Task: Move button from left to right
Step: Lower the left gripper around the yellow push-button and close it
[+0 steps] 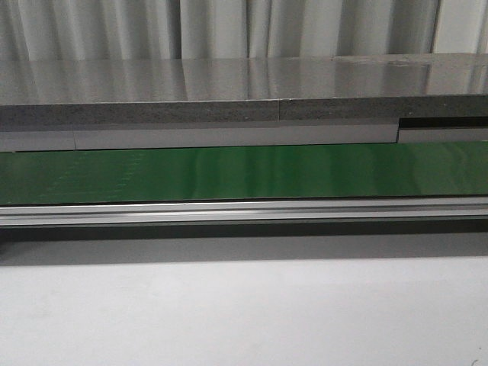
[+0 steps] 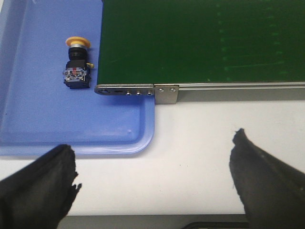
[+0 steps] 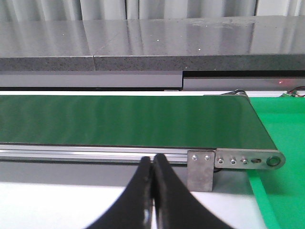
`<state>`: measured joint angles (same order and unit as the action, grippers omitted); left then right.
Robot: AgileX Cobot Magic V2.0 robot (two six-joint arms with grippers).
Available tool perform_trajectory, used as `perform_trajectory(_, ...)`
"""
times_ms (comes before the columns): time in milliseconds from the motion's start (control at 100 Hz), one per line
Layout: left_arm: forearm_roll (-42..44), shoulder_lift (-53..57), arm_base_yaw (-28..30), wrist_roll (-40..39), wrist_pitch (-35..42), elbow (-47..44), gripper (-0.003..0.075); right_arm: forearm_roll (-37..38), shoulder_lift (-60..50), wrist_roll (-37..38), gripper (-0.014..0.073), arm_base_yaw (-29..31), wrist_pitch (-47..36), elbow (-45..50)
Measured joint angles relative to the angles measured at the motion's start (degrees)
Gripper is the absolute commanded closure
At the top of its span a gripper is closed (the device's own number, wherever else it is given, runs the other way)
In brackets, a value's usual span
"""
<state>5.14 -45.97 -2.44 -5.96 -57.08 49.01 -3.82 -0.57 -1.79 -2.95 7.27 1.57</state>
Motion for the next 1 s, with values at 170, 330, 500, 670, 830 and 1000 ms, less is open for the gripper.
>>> perform_trajectory(170,3.20,-3.35,0.00,0.00,1.87,0.52,0.0080,0.00,0.00,0.00,0.0660,0.00,0.00,0.00)
perform_trajectory(330,3.71,-10.10,3.54,0.00,4.02,3.07,0.0080,0.00,0.00,0.00,0.0660,0.00,0.00,0.00)
perform_trajectory(500,3.42,-18.52,11.16,0.00,7.51,7.50,0.0080,0.00,0.00,0.00,0.0660,0.00,0.00,0.00)
perform_trajectory(670,2.49,-28.51,17.57,0.00,10.04,12.46,0.0080,0.00,0.00,0.00,0.0660,0.00,0.00,0.00)
perform_trajectory(830,1.38,-39.45,20.48,0.00,11.51,18.07,0.0080,0.00,0.00,0.00,0.0660,0.00,0.00,0.00)
perform_trajectory(1000,0.74,-50.72,20.77,0.59,11.38,23.86,0.0081,0.00,0.00,0.00,0.0660,0.00,0.00,0.00)
